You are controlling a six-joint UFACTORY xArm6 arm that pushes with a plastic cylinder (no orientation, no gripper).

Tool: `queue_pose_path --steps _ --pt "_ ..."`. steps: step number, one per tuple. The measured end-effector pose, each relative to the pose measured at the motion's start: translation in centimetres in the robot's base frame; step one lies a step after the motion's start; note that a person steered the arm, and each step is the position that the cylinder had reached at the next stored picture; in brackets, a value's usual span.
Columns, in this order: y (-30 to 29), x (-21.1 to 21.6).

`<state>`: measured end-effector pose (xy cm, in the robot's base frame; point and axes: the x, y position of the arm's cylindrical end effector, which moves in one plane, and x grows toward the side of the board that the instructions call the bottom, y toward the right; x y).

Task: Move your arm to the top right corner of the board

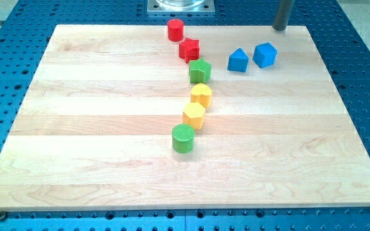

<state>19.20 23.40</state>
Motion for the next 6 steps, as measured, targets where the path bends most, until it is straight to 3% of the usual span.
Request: queue_pose_path --steps 6 --pt "-3.0 0.4"
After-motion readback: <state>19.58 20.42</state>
